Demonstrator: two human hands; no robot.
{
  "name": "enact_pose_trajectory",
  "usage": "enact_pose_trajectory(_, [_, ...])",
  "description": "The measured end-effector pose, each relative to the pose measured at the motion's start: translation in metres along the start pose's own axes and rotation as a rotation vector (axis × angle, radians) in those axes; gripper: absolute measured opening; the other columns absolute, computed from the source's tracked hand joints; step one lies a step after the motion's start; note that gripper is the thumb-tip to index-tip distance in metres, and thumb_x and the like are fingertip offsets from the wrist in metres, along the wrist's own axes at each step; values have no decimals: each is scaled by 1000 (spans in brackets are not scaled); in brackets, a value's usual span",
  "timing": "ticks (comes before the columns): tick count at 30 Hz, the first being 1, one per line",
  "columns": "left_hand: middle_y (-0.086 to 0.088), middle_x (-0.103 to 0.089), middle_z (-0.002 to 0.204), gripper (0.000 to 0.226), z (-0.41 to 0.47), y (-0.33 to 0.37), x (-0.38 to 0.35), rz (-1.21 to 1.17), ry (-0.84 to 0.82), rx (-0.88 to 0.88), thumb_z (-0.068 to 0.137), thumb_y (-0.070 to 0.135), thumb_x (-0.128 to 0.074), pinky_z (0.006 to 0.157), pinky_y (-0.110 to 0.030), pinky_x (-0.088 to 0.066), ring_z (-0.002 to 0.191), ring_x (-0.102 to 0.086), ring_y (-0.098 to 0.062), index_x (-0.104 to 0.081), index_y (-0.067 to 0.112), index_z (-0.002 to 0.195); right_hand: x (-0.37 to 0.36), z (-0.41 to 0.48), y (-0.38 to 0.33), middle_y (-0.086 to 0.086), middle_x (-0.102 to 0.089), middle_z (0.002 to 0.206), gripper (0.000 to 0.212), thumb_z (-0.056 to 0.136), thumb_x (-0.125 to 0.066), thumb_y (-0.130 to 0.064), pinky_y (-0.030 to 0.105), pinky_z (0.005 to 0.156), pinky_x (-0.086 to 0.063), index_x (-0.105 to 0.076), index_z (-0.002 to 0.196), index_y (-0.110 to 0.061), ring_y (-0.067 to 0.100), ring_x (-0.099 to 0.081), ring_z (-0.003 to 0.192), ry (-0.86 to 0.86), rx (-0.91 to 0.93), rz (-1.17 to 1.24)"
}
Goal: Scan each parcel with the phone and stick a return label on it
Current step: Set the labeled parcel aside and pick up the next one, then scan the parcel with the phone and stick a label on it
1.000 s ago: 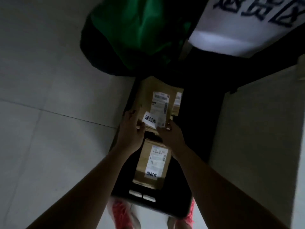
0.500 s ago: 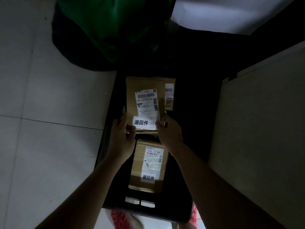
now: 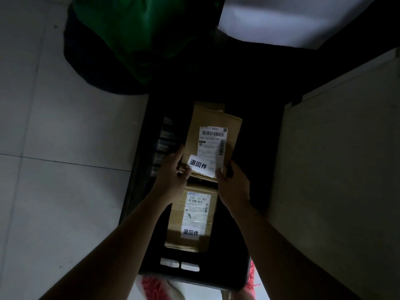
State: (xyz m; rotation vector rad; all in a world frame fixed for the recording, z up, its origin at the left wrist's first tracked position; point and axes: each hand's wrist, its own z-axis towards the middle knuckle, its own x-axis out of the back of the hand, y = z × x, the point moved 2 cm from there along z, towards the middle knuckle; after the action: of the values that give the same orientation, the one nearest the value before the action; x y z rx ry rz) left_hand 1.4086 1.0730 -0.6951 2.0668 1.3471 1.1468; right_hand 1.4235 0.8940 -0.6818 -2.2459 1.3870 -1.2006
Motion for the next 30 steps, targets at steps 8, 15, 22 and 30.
enact_pose_trajectory(8, [-9,-39,156,72,-65,47,45,396,54,8,100,29,-60,112,-41,-38,143,-39,-27,-21,22,160,58,-47,-22,5,-60,140,67,91,-72,-19,26,98,-48,-43,151,-18,20,-60,124,-1,-3,-144])
enact_pose_trajectory(15, [-7,-45,147,60,-196,234,135,937,118,-344,95,30,-56,104,-43,-41,133,-43,-28,-38,19,151,188,-205,-160,-2,-54,145,61,89,-66,-31,40,102,-47,-46,146,-30,25,-52,130,74,169,-588])
enact_pose_trajectory(22, [-9,-54,136,52,-348,445,205,1128,262,-636,92,36,-55,100,-44,-42,126,-48,-30,-51,16,140,342,-386,-282,-1,-56,134,48,86,-65,-30,38,98,-44,-52,132,-27,24,-53,124,293,340,-686])
enact_pose_trajectory(30, [-8,-55,131,47,-503,580,177,1214,393,-834,93,37,-55,100,-43,-41,126,-47,-31,-56,18,136,502,-527,-283,0,-59,126,38,88,-63,-34,38,90,-46,-55,125,-28,26,-57,121,503,427,-651])
